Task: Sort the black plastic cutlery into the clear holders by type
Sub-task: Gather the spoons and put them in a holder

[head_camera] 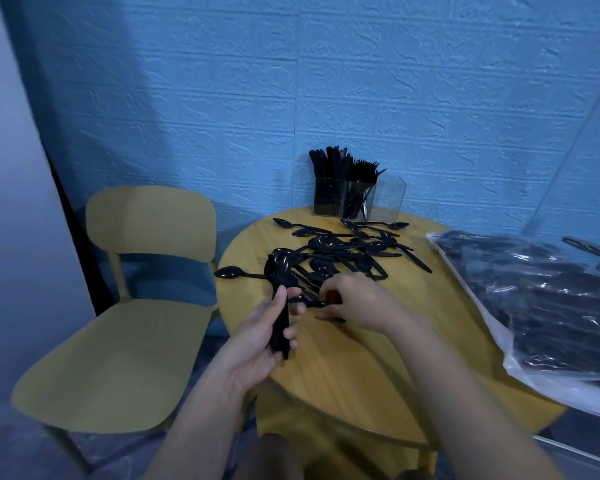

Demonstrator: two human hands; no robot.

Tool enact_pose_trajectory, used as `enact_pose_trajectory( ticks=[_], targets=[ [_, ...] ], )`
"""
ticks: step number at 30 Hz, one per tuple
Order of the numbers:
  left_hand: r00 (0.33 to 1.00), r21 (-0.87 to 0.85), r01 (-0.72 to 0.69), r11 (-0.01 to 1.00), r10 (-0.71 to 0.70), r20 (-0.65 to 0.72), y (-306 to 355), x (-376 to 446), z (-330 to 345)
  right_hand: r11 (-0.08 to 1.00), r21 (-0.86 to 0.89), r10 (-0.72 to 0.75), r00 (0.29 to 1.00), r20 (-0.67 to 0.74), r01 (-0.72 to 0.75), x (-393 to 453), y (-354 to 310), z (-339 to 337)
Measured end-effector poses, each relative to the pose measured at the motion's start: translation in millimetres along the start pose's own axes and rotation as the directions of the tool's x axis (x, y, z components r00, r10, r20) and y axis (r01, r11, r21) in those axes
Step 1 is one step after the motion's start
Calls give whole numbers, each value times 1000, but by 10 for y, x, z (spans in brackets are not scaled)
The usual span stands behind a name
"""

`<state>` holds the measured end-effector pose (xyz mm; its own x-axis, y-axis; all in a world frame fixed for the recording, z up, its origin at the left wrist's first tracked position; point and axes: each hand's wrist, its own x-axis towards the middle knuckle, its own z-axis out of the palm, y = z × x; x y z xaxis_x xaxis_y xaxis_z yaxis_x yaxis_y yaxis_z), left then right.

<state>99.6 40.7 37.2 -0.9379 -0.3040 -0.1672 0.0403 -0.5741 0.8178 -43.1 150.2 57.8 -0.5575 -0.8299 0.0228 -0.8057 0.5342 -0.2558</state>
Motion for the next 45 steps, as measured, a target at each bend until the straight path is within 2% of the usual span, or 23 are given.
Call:
enact_pose_trajectory(
  ticks=[3,8,11,14,19,23,28,30,34,36,39,42,45],
  targets=[
    [1000,-31,4,1000,-5,-25,-3,0,-1,998,67,24,999,-35,-21,-6,23,26],
    [999,-76,0,997,-4,-52,-6,-3,52,937,325,177,976,-129,-127,-101,88,-130],
    [1000,-131,-19,991,17,-20,3,0,87,811,577,234,957,-169,-96,-181,43,-271],
    [999,-108,-35,994,35,1,6,17,135,642,766,182,977,-106,-37,-233,-119,-366],
    [998,13,-57,998,56,23,17,35,227,573,818,123,992,-30,-46,-211,-277,-340],
    [998,44,-61,997,61,19,35,78,284,685,726,165,983,-75,-60,-152,-231,-286],
    [994,127,-81,989,71,83,82,178,369,723,681,227,971,-74,-117,-129,-125,-375],
    [989,157,-92,983,72,128,99,242,424,694,707,237,970,-47,-135,-124,-57,-418],
    [973,249,-89,964,31,228,133,430,565,478,867,184,981,61,-143,-90,111,-556],
    [954,319,-83,944,-17,299,175,554,667,422,892,195,977,87,-164,-41,215,-684],
    [927,394,-71,916,-85,364,264,772,886,460,870,205,975,90,-177,67,408,-907],
    [919,446,-73,892,-113,378,357,1020,1120,474,866,208,976,65,-158,182,601,-1134],
    [916,521,-82,850,-142,375,429,1311,1305,519,840,271,962,9,-154,329,811,-1321]
  ],
)
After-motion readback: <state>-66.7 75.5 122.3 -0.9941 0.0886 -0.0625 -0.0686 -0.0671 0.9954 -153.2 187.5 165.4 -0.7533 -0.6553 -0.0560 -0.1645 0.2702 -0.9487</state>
